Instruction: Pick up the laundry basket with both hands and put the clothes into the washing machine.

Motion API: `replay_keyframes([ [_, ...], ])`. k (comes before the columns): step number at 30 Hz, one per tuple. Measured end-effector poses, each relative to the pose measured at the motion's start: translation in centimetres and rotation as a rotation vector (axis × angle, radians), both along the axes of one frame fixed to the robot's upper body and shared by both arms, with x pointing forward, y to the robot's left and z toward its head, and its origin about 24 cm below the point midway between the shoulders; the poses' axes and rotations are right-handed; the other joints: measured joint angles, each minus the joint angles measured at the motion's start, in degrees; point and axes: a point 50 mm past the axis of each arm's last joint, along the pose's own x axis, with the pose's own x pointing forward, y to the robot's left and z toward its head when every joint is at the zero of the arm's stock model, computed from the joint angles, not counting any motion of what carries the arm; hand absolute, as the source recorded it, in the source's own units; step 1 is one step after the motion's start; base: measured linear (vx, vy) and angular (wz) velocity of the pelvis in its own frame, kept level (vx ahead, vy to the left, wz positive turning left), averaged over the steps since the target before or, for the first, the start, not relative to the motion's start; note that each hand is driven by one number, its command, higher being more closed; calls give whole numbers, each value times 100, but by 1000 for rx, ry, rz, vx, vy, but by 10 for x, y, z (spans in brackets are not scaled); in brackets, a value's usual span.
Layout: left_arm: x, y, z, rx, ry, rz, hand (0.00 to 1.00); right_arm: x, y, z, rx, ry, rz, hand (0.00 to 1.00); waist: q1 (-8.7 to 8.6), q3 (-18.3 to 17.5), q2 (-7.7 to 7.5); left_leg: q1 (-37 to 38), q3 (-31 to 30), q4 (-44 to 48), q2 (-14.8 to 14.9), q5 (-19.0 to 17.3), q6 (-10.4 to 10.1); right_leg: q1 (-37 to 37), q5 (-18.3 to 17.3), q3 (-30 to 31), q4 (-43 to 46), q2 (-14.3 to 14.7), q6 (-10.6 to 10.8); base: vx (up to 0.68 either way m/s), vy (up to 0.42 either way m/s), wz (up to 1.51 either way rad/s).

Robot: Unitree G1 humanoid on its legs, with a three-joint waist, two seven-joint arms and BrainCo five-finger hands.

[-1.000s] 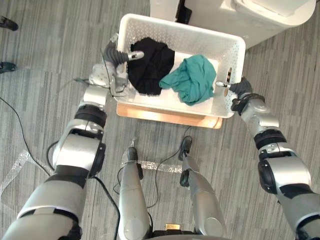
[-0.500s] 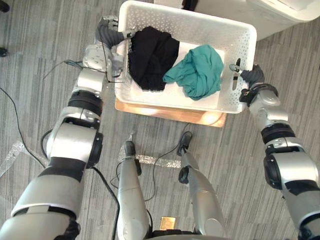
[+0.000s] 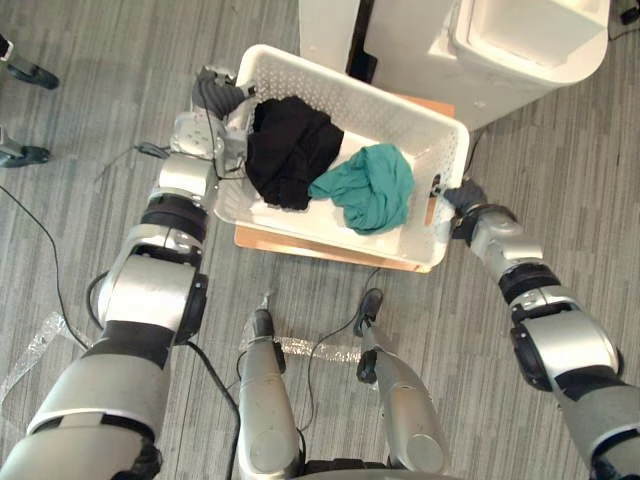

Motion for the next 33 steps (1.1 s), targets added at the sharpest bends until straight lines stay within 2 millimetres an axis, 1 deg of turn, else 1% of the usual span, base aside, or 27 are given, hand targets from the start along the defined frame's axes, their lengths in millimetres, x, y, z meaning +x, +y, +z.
replay_keyframes([
  [1,-1,1,-9,-9,13,-2,100,-2,0,-6,-1,18,0,100,-3,0,0,157,38,-103,-23,41,-1,71,-79,-2,90,-36,-4,81,-5,20],
  [2,-4,1,-25,-25,37,-8,100,-7,-2,-16,0,42,-4,100,7,0,0,400,95,-269,-83,122,1,167,-209,1,255,-114,13,92,6,27],
  [3,-10,1,-50,-45,67,-15,100,-15,-8,-30,0,70,-10,100,-6,0,0,777,193,-547,-193,233,2,323,-418,-3,516,-230,35,78,15,26],
  [4,-14,2,-59,-53,76,-17,100,-19,-9,-35,2,74,-10,100,-4,0,1,918,204,-640,-219,261,9,394,-486,-4,591,-266,63,93,19,30],
  [5,-22,4,-81,-75,100,-26,100,-28,-14,-46,17,82,-17,100,-27,-1,2,1174,199,-826,-296,349,9,547,-577,-10,690,-332,72,48,9,18],
  [6,-27,5,-92,-84,113,-30,100,-33,-15,-52,25,87,-20,100,-36,-1,2,1310,198,-909,-328,370,7,634,-624,-21,719,-361,95,53,-1,24],
  [7,-38,5,-114,-107,146,-37,100,-44,-19,-65,22,108,-23,100,-84,-38,35,1498,166,-1009,-361,373,11,807,-680,-62,733,-379,129,23,-7,24],
  [8,-47,6,-130,-115,173,-39,100,-53,-21,-75,12,130,-24,100,-154,-107,61,1578,139,-1078,-389,373,13,894,-717,-133,736,-386,154,31,9,29],
  [9,-63,2,-159,-142,232,-47,100,-74,-29,-99,25,185,-41,100,-161,-292,94,1713,124,-1176,-426,378,26,1008,-762,-160,735,-409,180,33,11,22],
  [12,-85,-1,-197,-205,327,-39,100,-99,-33,-127,47,269,-64,100,-171,-426,141,2051,94,-1324,-426,392,44,1342,-816,-214,690,-399,211,35,2,15],
  [14,-120,-4,-243,-264,465,-29,100,-131,-40,-156,51,364,-98,100,-237,-849,254,2273,3,-1442,-372,392,43,1726,-814,-323,389,-291,221,74,-23,24],
  [15,-129,-4,-253,-284,496,-21,100,-138,-41,-161,51,384,-104,100,-247,-957,276,2323,-23,-1462,-357,391,42,1840,-786,-341,277,-246,222,78,-32,18],
  [17,-160,-6,-282,-363,580,9,100,-156,-44,-174,55,433,-124,100,-265,-1286,379,2490,-70,-1479,-290,384,35,2300,-581,-452,-313,-61,211,49,-41,17],
  [20,-173,-11,-293,-413,615,22,100,-163,-48,-178,67,445,-150,100,-156,-1391,489,2351,-46,-1065,-223,395,48,2476,-544,-488,-469,18,189,-76,-29,13],
  [21,-176,-12,-294,-426,616,26,100,-163,-48,-178,73,444,-153,100,-146,-1404,526,2140,-46,-656,-167,421,84,2473,-607,-476,-381,36,110,-144,-23,7],
  [22,-178,-11,-295,-429,614,32,100,-163,-47,-179,78,444,-155,100,-137,-1407,524,2147,-80,-642,-170,470,109,2471,-634,-461,-331,-1,74,-170,25,3],
  [23,-182,-9,-296,-442,613,39,100,-163,-46,-179,98,435,-171,100,-124,-1424,495,2168,-211,-261,-185,318,123,2397,-688,-441,-219,-112,24,-190,53,-29],
  [24,-188,-14,-298,-468,615,40,100,-165,-49,-178,106,429,-188,100,-88,-1449,593,2009,-483,1092,-201,-128,96,2387,-704,-296,-91,-85,6,-176,80,-43],
  [25,-192,-17,-300,-482,617,41,100,-169,-51,-179,107,430,-195,100,-74,-1481,638,2038,-652,1527,-254,-245,-36,2384,-702,-204,-49,-60,5,-148,99,-61],
  [26,-196,-20,-302,-503,616,40,100,-174,-54,-181,109,431,-209,100,-79,-1563,748,2157,-911,1868,-364,-365,-220,2327,-700,-70,28,-20,6,-124,162,-67],
  [27,-198,-24,-301,-520,606,36,100,-177,-56,-180,109,426,-216,100,-129,-1690,901,2353,-1221,1900,-467,-474,-336,2094,-700,110,183,52,11,-133,185,-76],
  [28,-196,-25,-299,-521,593,32,100,-176,-57,-178,110,413,-216,100,-171,-1739,970,2466,-1398,1668,-522,-757,-389,1874,-690,286,322,100,25,-173,197,-99],
  [29,-191,-24,-294,-514,574,23,100,-174,-55,-176,125,395,-220,100,-168,-1771,975,2608,-1530,1283,-693,-1115,-326,1509,-643,555,502,99,93,-212,192,-86],
  [30,-188,-24,-292,-513,567,17,100,-174,-55,-175,134,388,-225,100,-178,-1794,963,2658,-1533,1090,-752,-1273,-180,1353,-614,667,554,94,133,-287,227,-92],
  [31,-184,-26,-289,-513,553,2,100,-174,-56,-174,146,376,-235,100,-217,-1818,899,2746,-1446,688,-833,-1572,115,1064,-504,903,626,73,238,-330,239,-70],
  [32,-179,-27,-285,-508,541,-12,100,-175,-56,-173,160,361,-247,100,-306,-1820,765,2761,-1267,402,-955,-1853,406,820,-201,1113,601,3,282,-300,212,-65],
  [33,-177,-28,-284,-501,536,-21,100,-176,-55,-173,172,354,-258,100,-313,-1788,661,2728,-1198,368,-1066,-1939,457,738,-104,1231,552,-55,318,-335,240,-86],
])
